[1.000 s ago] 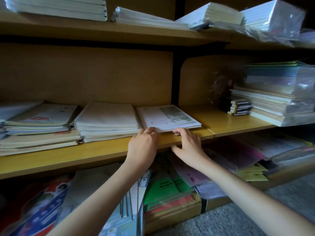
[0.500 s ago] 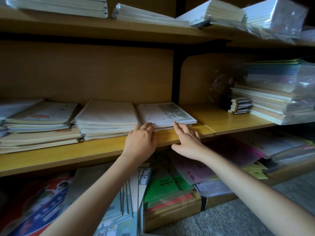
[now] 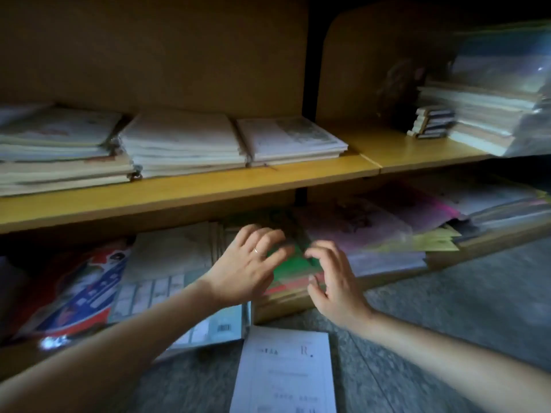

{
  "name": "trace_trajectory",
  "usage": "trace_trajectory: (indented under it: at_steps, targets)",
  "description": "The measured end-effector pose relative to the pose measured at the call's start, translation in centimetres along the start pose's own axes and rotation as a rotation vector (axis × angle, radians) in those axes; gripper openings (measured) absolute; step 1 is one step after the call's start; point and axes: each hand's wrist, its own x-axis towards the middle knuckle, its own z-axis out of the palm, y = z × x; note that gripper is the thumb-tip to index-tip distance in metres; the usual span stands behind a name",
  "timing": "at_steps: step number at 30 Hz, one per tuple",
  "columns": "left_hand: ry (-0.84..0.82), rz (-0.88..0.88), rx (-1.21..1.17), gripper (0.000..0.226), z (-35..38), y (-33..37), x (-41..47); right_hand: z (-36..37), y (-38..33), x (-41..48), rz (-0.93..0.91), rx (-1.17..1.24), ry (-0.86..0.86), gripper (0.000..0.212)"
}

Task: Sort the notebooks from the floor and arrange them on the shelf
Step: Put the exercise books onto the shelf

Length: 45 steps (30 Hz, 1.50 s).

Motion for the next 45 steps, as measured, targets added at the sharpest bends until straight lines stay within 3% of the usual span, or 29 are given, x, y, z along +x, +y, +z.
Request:
trace_trajectory:
  at_steps: [3, 6, 9, 12, 14, 17, 20, 26, 30, 33, 36, 39, 42, 45]
  targets:
    - [-0.296, 0.072, -0.108, 0.040, 2.2, 3.0, -4.7, 1.7, 0.9, -6.5, 0.194, 0.130, -0.315, 0.033]
    - [-0.629, -0.169, -0.342, 0.034, 2.8, 6.0, -8.6, 2.9, 1.6, -11.3, 0.543, 0.170, -0.510, 0.029]
    - [-0.967, -0.397, -0.517, 0.042, 3.4, 9.0, -12.2, 3.4, 1.2, -13.4, 0.943, 0.200, -0.550, 0.032]
    - [-0.944, -0.427, -0.575, 0.049, 3.5, 11.7, -13.5, 3.6, 0.7, -14.2, 1.155, 0.213, -0.673, 0.030]
    - [-1.017, -0.509, -0.617, 0.054, 3.6, 13.3, -13.9, 3.9, 0.6, -15.0, 1.263, 0.250, -0.738, 0.027]
    - [-1.190, -0.944, -0.727, 0.073, 4.6, 14.8, -14.8, 4.4, 0.3, -16.0, 1.337, 0.329, -0.749, 0.023]
    - [-1.158, -1.175, -0.831, 0.075, 5.7, 14.9, -14.9, 4.5, 0.5, -16.2, 1.371, 0.379, -0.703, 0.022]
    - [-1.159, -1.241, -0.839, 0.071, 6.0, 15.6, -14.5, 4.1, 0.8, -16.3, 1.410, 0.533, -0.694, 0.017]
    - [-1.045, -1.398, -0.873, 0.068, 5.5, 15.1, -13.8, 3.8, 1.0, -16.5, 1.437, 0.589, -0.678, 0.025]
    - [-0.839, -1.780, -1.204, 0.058, 5.3, 13.6, -13.5, 3.7, 1.2, -16.6, 1.439, 0.603, -0.690, 0.023]
    - [-0.637, -2.063, -1.659, 0.020, 3.9, 11.5, -13.0, 3.6, 1.5, -16.6, 1.438, 0.582, -0.712, 0.026]
    - [-0.694, -1.894, -1.876, 0.017, 2.8, 10.8, -12.8, 3.4, 1.9, -16.6, 1.480, 0.632, -0.703, 0.019]
    - [-0.867, -1.640, -1.970, 0.048, 2.0, 12.2, -12.2, 3.1, 1.6, -16.8, 1.519, 0.679, -0.653, 0.017]
    - [-0.863, -1.438, -1.883, 0.068, 1.3, 14.4, -11.4, 3.1, 1.2, -17.6, 1.546, 0.727, -0.522, 0.013]
